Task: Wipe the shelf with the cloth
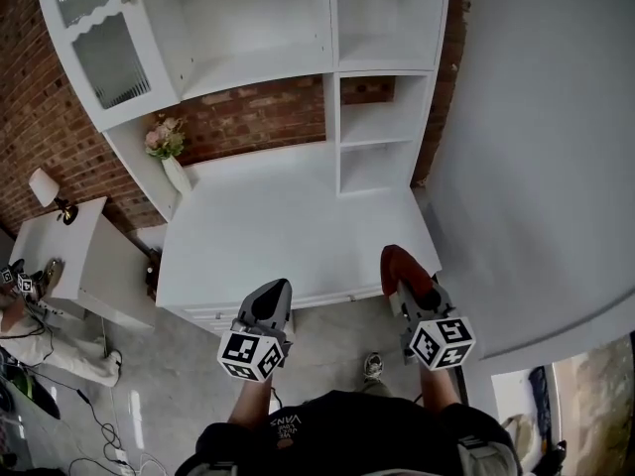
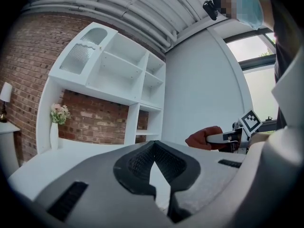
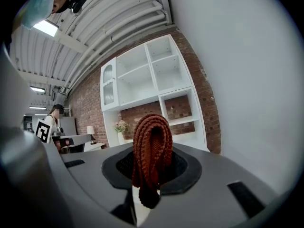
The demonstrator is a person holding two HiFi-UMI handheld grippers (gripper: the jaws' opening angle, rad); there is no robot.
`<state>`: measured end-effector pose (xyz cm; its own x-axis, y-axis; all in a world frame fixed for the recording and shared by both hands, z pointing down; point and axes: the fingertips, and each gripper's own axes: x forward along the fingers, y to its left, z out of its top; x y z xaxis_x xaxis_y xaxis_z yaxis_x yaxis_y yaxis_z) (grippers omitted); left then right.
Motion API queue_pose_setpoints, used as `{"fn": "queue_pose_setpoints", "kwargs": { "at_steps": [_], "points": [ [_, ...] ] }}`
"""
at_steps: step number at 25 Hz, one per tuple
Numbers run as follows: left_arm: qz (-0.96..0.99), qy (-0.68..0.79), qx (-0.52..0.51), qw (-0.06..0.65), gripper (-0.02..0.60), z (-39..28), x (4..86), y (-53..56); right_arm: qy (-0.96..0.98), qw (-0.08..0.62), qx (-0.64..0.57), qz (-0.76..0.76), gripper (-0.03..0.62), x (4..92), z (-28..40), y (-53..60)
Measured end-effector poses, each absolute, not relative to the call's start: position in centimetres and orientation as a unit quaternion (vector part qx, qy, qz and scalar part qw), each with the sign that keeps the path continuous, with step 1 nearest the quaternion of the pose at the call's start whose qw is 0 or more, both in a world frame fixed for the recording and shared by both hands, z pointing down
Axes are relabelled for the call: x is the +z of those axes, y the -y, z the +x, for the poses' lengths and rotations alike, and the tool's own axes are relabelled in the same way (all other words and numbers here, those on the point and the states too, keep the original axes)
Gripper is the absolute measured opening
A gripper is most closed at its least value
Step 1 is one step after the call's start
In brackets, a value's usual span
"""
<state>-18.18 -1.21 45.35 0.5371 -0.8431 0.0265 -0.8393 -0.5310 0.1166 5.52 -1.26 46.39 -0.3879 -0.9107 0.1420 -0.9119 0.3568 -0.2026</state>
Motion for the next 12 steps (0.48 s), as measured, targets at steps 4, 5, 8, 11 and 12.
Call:
{"fn": "queue_pose_setpoints", "kwargs": {
  "at_steps": [4,5,8,11,12],
  "points": [
    [0.868,0.493,-0.019,0.054,0.008,-15.2,44.9,4.9,0.837,0.007,0.118,0.534,0.087,46.0,7.8,5.7],
    [0.867,0.496,-0.019,0.053,0.008,-14.5,44.9,5.8,0.840,0.007,0.117,0.529,0.087,45.9,8.4,6.8],
    [0.861,0.505,-0.021,0.049,0.008,-12.3,44.9,8.3,0.849,0.008,0.112,0.516,0.087,45.8,10.1,9.7],
    [0.855,0.515,-0.025,0.051,0.008,-10.0,45.2,10.3,0.859,0.016,0.107,0.501,0.087,45.9,12.0,12.1],
    [0.853,0.518,-0.026,0.051,0.008,-9.2,45.2,11.0,0.862,0.018,0.106,0.496,0.087,45.8,12.5,13.0]
  ]
}}
